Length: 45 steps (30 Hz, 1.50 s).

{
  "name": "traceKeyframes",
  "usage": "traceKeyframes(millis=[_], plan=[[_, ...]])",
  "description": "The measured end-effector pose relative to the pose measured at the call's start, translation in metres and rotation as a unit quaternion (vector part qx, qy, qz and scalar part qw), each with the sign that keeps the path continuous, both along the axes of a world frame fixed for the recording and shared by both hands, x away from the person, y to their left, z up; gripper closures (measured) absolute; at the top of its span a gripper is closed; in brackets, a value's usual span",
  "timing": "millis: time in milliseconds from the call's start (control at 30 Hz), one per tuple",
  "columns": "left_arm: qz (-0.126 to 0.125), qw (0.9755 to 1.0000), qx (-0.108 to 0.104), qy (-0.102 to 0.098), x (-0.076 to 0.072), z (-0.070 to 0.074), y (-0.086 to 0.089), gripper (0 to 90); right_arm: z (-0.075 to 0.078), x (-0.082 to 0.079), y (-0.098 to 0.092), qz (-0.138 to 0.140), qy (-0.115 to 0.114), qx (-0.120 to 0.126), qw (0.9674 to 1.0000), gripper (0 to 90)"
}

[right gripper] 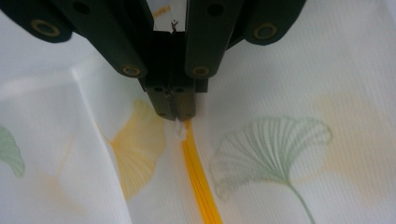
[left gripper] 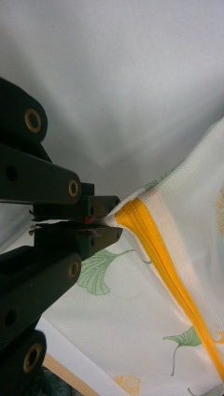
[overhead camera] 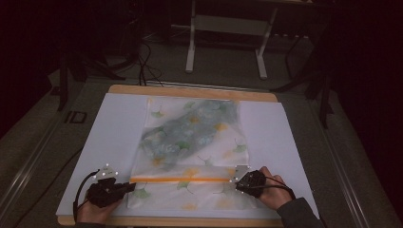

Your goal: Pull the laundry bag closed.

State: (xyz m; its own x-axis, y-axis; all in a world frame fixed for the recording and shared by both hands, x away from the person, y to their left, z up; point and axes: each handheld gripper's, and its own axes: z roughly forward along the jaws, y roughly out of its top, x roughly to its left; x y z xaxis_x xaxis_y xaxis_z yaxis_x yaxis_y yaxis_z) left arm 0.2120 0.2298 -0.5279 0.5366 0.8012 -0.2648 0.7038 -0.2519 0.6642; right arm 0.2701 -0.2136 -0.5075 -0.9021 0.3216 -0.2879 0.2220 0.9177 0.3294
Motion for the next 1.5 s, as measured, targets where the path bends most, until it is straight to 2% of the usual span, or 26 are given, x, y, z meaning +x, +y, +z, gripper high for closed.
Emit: traceKeyframes(millis=[200, 433, 633, 733, 800, 833, 1033, 1067, 1100, 1267, 1300, 1433, 1467, 1500], plan=[[0.0, 1.0, -0.001, 0.0, 0.0, 0.0, 0.0, 86.7, 0.002, -0.003, -0.013, -0.013, -0.005, -0.004, 0.9999, 90.0], [-0.004, 1.0, 0.0, 0.004, 0.0, 0.0, 0.0, 86.9, 0.002, -0.006, -0.033, -0.032, -0.001, -0.001, 0.9995, 90.0], [-0.011, 0.9998, 0.0, 0.017, -0.001, -0.004, 0.0, 84.6, 0.001, -0.005, -0.039, -0.04, 0.004, 0.018, 0.999, 90.0], [0.002, 0.9999, -0.005, 0.013, -0.003, -0.005, 0.007, 76.3, 0.001, -0.003, -0.045, -0.055, 0.011, 0.052, 0.9971, 83.8], [0.015, 0.9998, -0.014, 0.003, -0.004, -0.003, 0.012, 71.6, 0.0, -0.001, -0.051, -0.068, 0.021, 0.077, 0.9945, 74.8], [0.02, 0.9996, -0.019, 0.001, -0.004, -0.003, 0.014, 68.7, 0.0, 0.0, -0.055, -0.078, 0.029, 0.097, 0.9918, 70.8], [0.049, 0.9984, -0.021, -0.017, -0.005, -0.003, 0.022, 64.2, -0.001, 0.005, -0.069, -0.115, 0.044, 0.165, 0.9786, 60.2], [0.049, 0.9984, -0.021, -0.017, -0.005, -0.003, 0.022, 63.7, -0.001, 0.005, -0.069, -0.115, 0.044, 0.165, 0.9786, 60.2], [0.06, 0.9977, -0.018, -0.026, -0.005, -0.002, 0.024, 63.6, -0.002, 0.007, -0.071, -0.133, 0.04, 0.185, 0.9728, 56.0], [0.073, 0.9966, -0.011, -0.037, -0.004, -0.002, 0.024, 64.0, -0.008, 0.013, -0.073, -0.171, 0.037, 0.207, 0.9626, 51.3], [0.081, 0.9959, 0.0, -0.042, -0.002, -0.003, 0.024, 63.8, -0.01, 0.015, -0.074, -0.181, 0.034, 0.211, 0.96, 50.8], [0.096, 0.9941, 0.014, -0.048, 0.002, -0.004, 0.024, 62.4, -0.013, 0.017, -0.078, -0.213, 0.021, 0.224, 0.9508, 49.0], [0.096, 0.9941, 0.014, -0.048, 0.002, -0.004, 0.024, 62.1, -0.013, 0.018, -0.078, -0.217, 0.02, 0.226, 0.9495, 48.6], [0.107, 0.9924, 0.027, -0.054, 0.003, -0.004, 0.025, 61.4, -0.015, 0.018, -0.08, -0.225, 0.016, 0.229, 0.9471, 47.5]])
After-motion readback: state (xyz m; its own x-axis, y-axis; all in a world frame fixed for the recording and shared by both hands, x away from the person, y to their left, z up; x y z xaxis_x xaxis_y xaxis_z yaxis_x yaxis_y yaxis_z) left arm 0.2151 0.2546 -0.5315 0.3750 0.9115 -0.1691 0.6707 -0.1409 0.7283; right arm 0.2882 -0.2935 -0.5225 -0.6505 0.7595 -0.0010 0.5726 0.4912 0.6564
